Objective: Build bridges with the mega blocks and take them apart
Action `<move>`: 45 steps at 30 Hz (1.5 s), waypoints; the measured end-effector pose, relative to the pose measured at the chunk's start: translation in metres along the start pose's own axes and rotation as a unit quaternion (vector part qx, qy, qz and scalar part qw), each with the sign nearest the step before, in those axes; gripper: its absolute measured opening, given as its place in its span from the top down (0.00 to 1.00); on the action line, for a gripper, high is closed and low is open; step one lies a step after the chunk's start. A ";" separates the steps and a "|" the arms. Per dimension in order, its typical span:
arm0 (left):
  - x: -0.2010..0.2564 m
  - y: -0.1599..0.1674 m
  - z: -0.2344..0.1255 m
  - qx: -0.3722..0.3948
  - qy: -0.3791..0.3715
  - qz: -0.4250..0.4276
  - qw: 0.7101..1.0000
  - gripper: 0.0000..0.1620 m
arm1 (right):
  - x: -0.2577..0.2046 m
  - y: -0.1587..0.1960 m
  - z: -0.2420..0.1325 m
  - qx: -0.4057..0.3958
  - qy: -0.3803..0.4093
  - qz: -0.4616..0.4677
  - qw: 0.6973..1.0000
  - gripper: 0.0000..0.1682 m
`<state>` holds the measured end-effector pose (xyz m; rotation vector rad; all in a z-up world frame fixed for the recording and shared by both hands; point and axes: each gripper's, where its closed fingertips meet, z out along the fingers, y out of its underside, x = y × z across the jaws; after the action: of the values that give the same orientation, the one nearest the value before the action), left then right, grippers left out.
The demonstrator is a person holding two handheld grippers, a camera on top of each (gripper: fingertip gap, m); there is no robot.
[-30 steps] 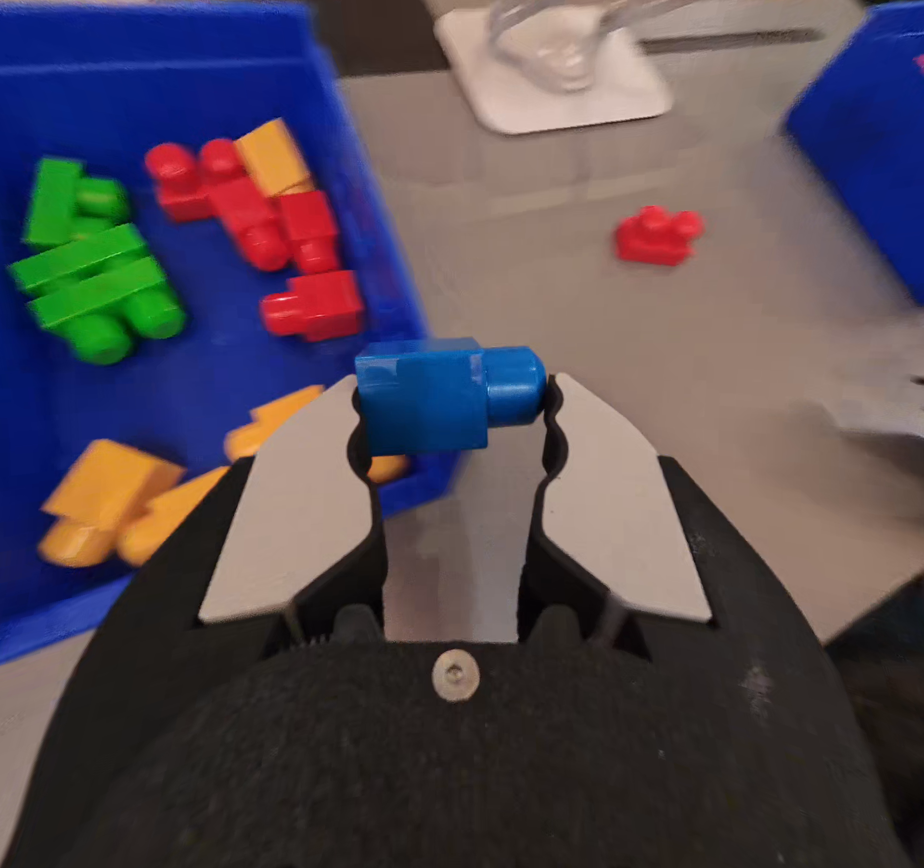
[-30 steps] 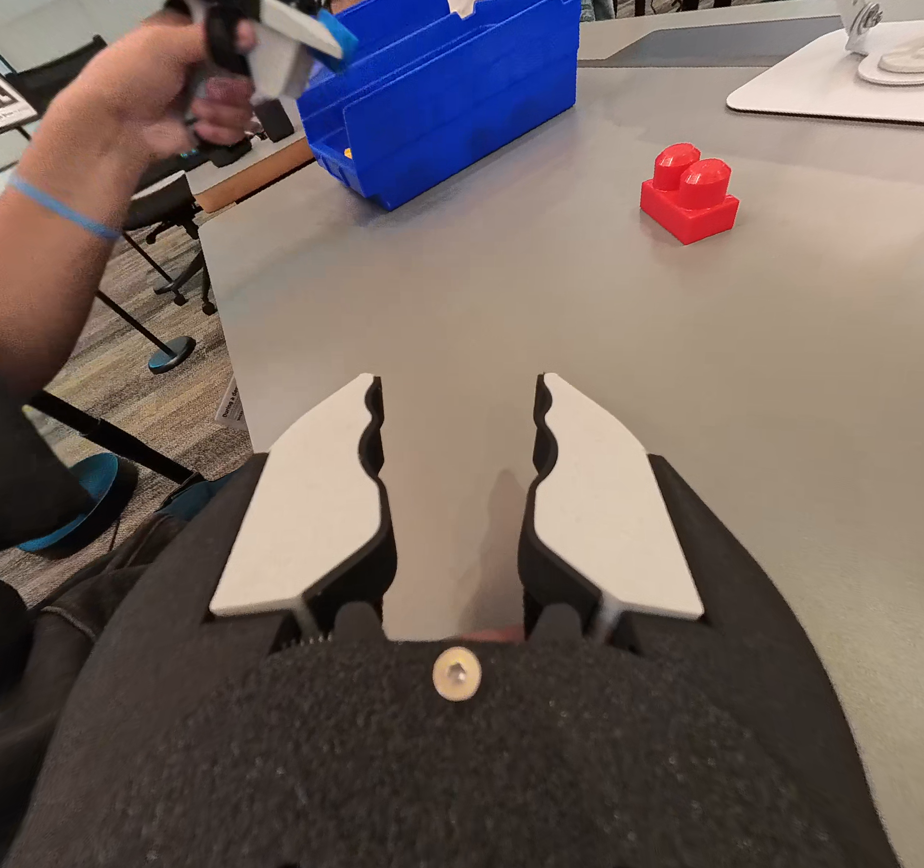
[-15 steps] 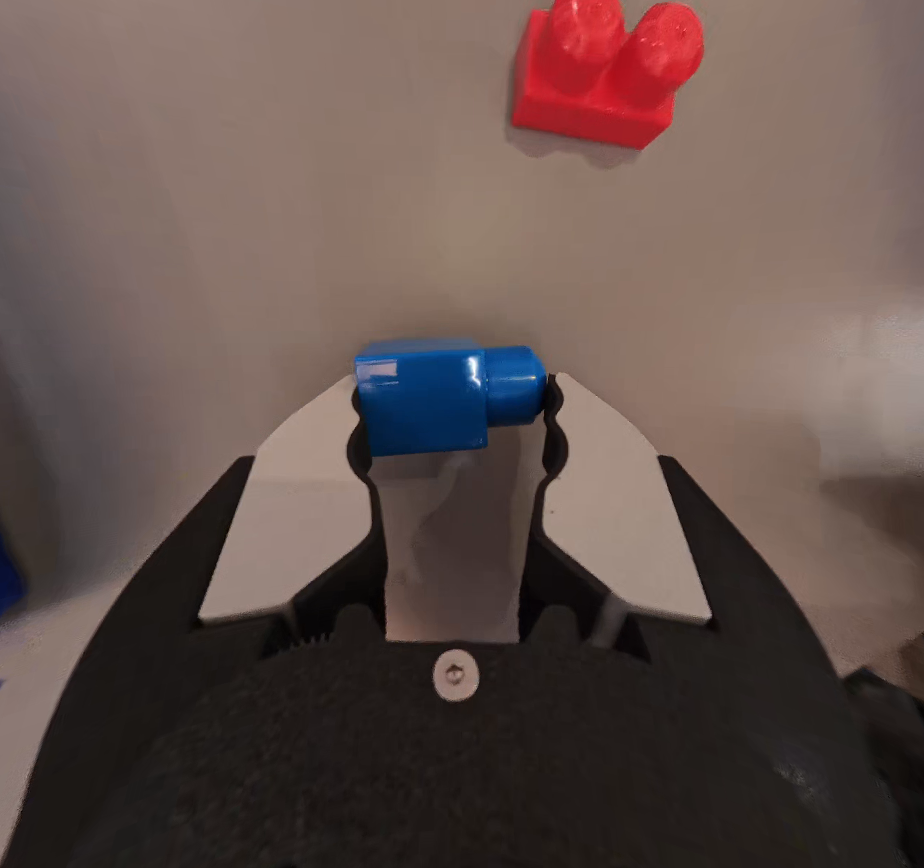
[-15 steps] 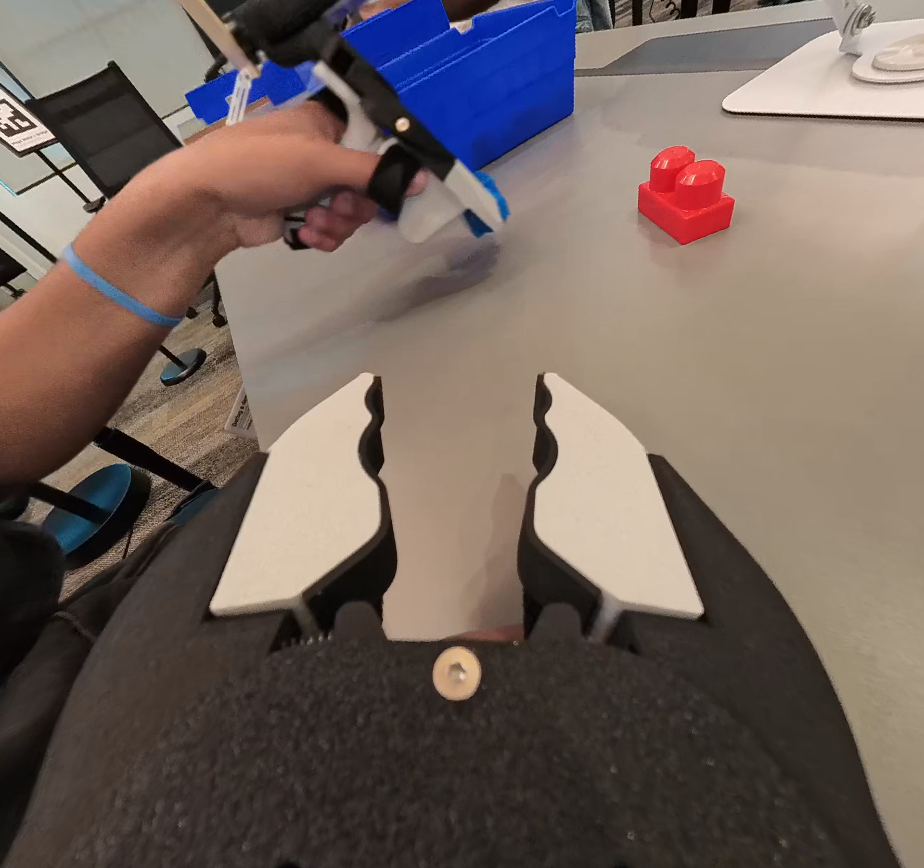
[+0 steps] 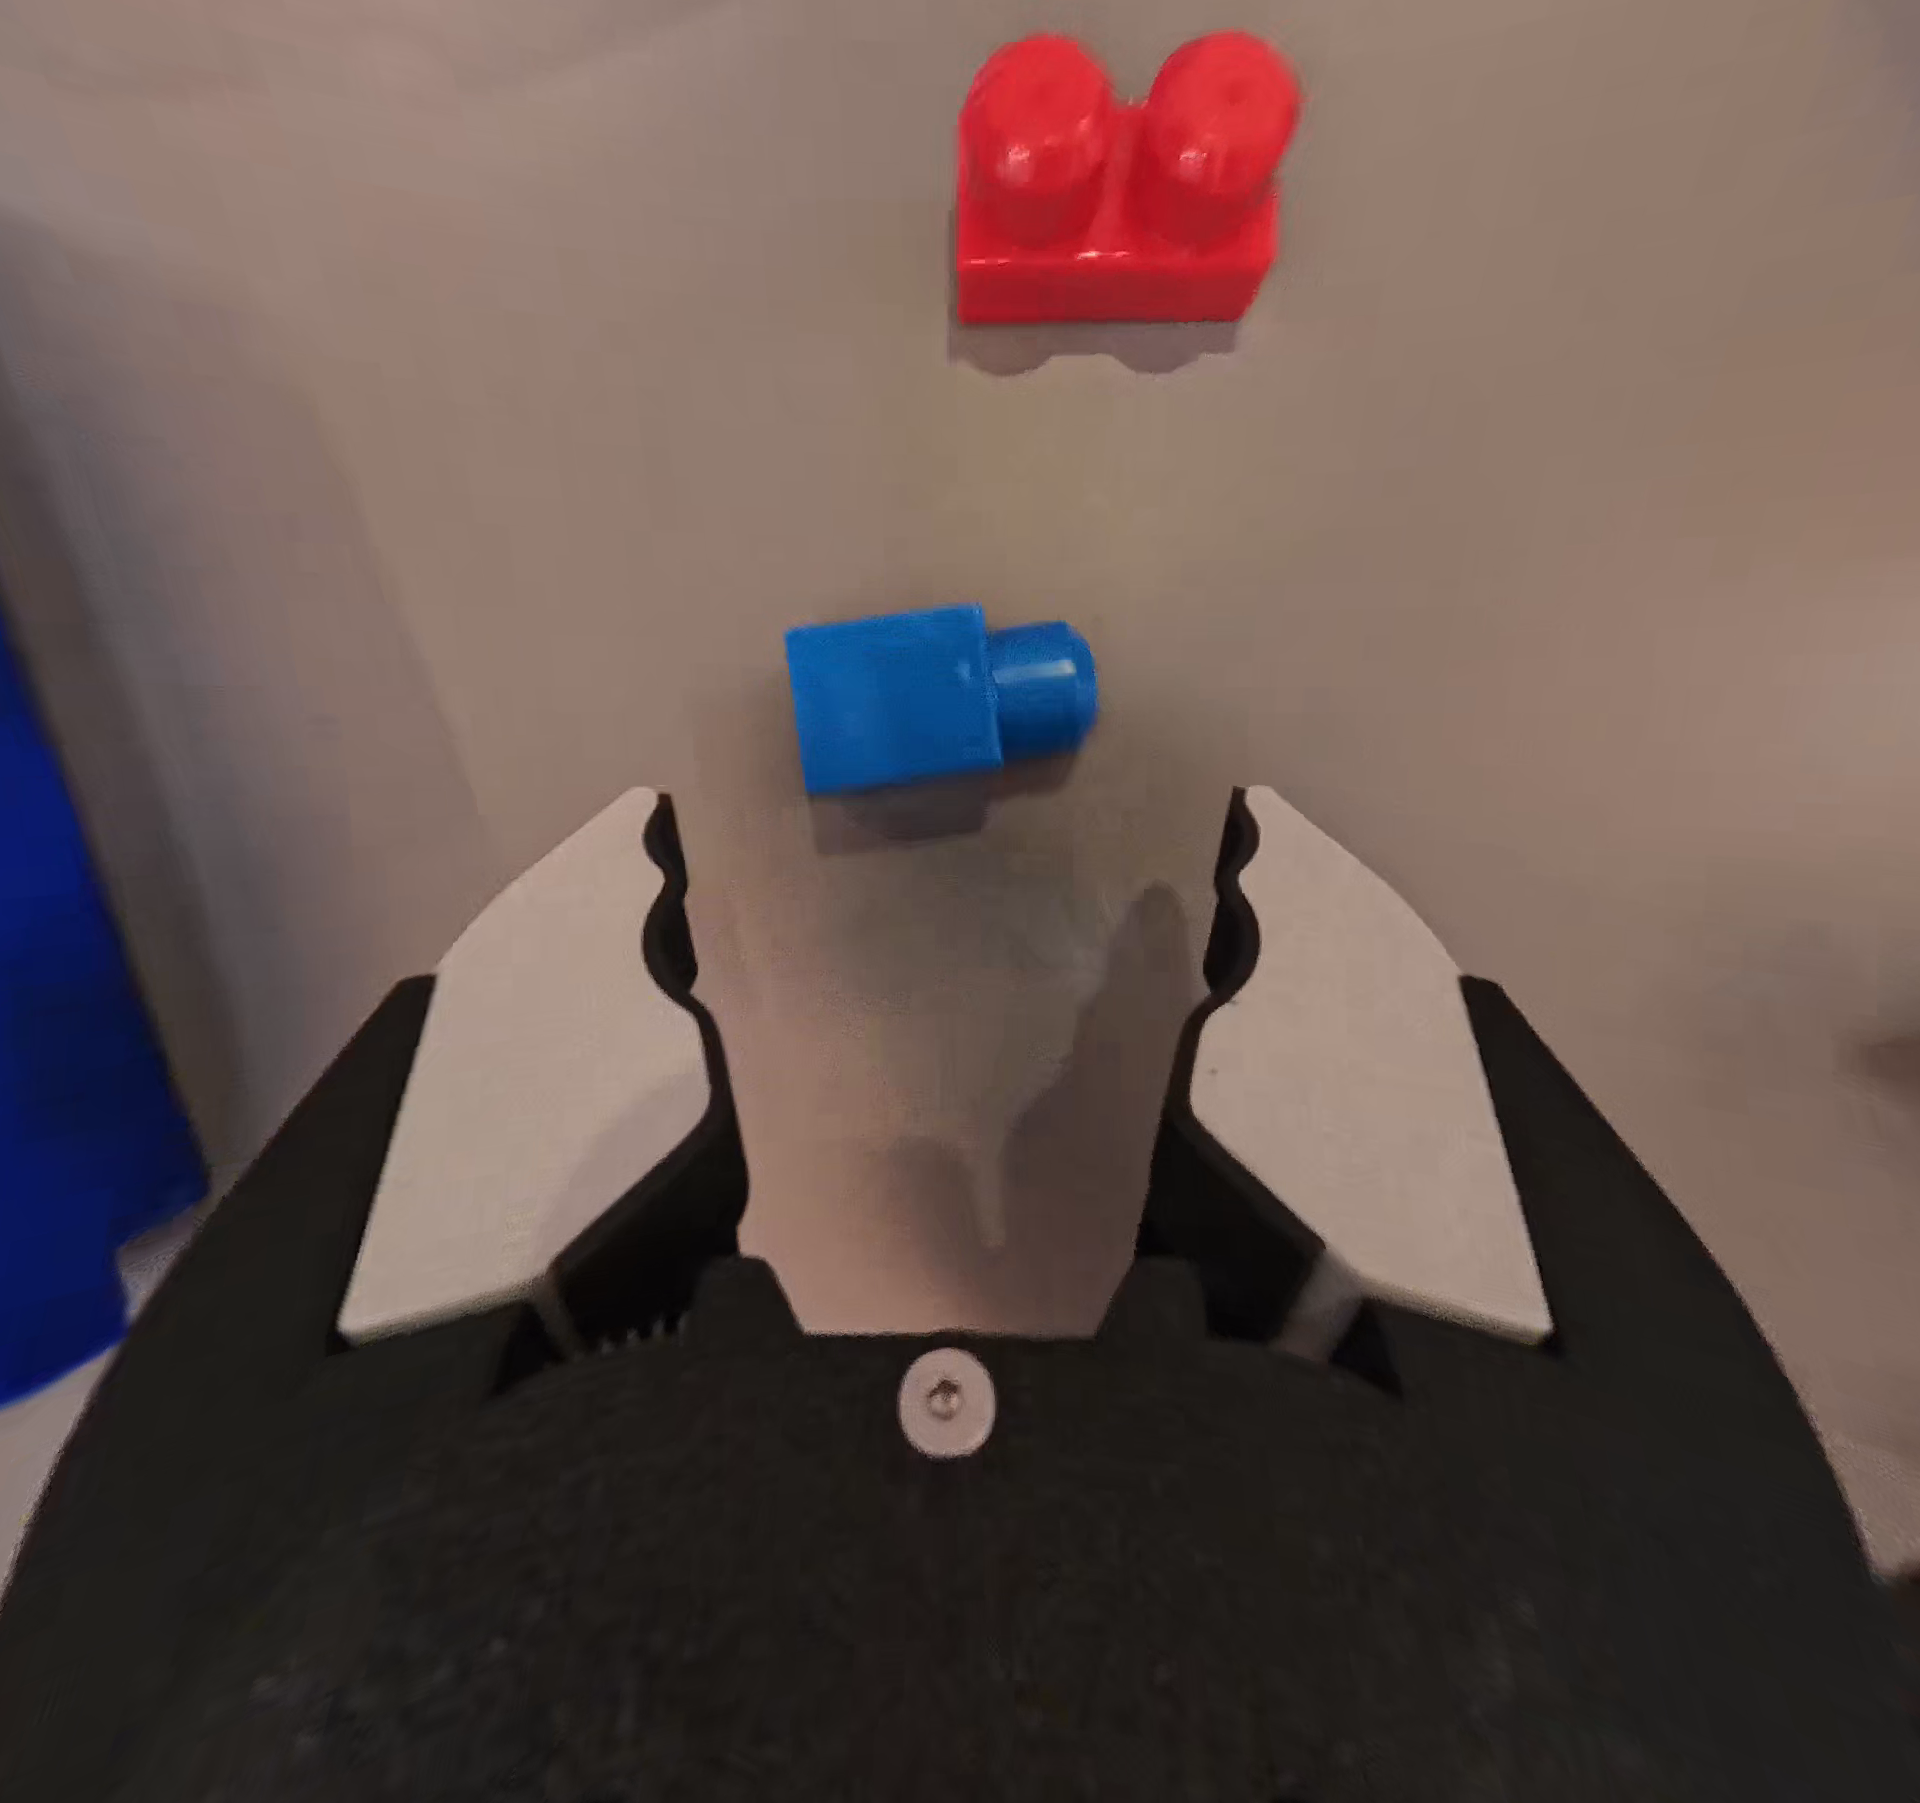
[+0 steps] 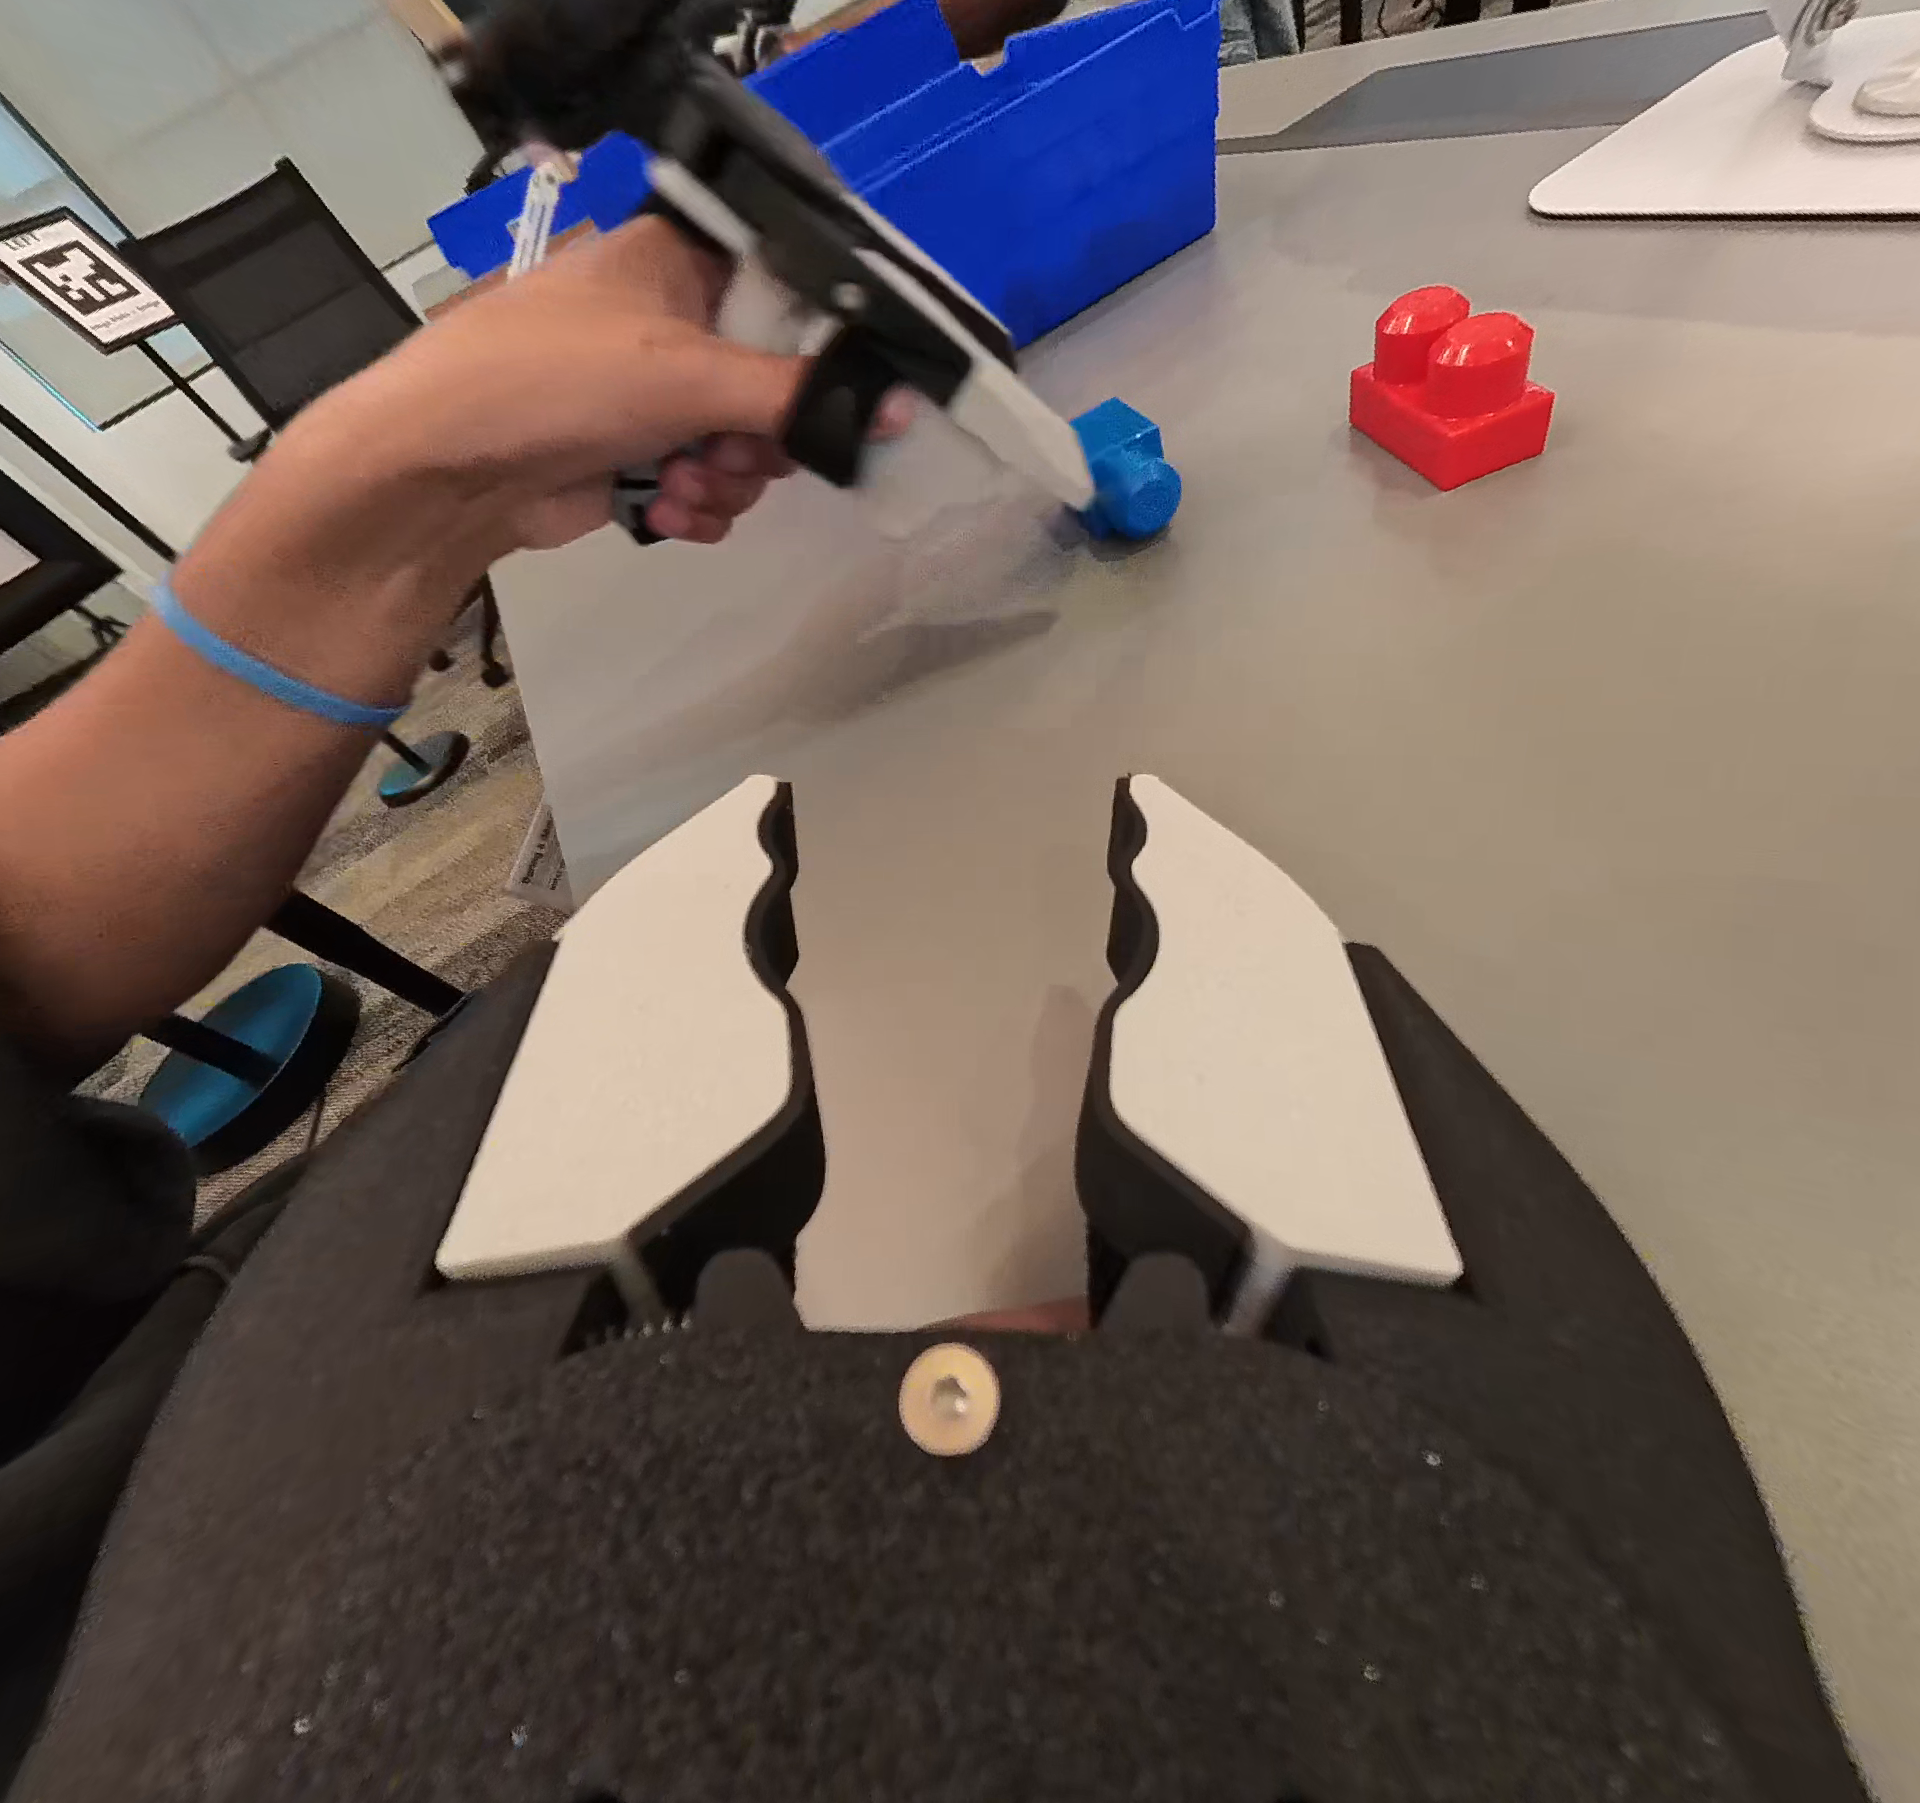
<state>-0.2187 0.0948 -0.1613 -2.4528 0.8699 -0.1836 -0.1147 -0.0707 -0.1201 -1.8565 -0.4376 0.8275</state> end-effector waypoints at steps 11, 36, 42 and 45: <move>-0.068 0.119 -0.128 0.238 0.071 -0.091 0.964 0.39 | 0.001 0.003 0.000 -0.010 0.006 0.001 1.000 0.66; -0.234 -0.004 0.012 -0.051 0.121 0.324 0.937 0.52 | -0.002 0.011 0.013 -0.051 -0.007 -0.011 0.999 0.66; -0.230 0.010 0.034 -0.110 0.171 0.342 0.917 0.69 | -0.002 0.012 0.014 -0.058 -0.014 0.002 0.998 0.67; -0.229 0.012 0.029 -0.108 0.192 0.358 0.907 0.76 | -0.001 0.014 0.015 -0.063 -0.018 0.010 0.998 0.68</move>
<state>-0.3964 0.2411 -0.1815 -2.1336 1.9902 -0.3142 -0.1265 -0.0672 -0.1358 -1.9678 -0.5034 0.8652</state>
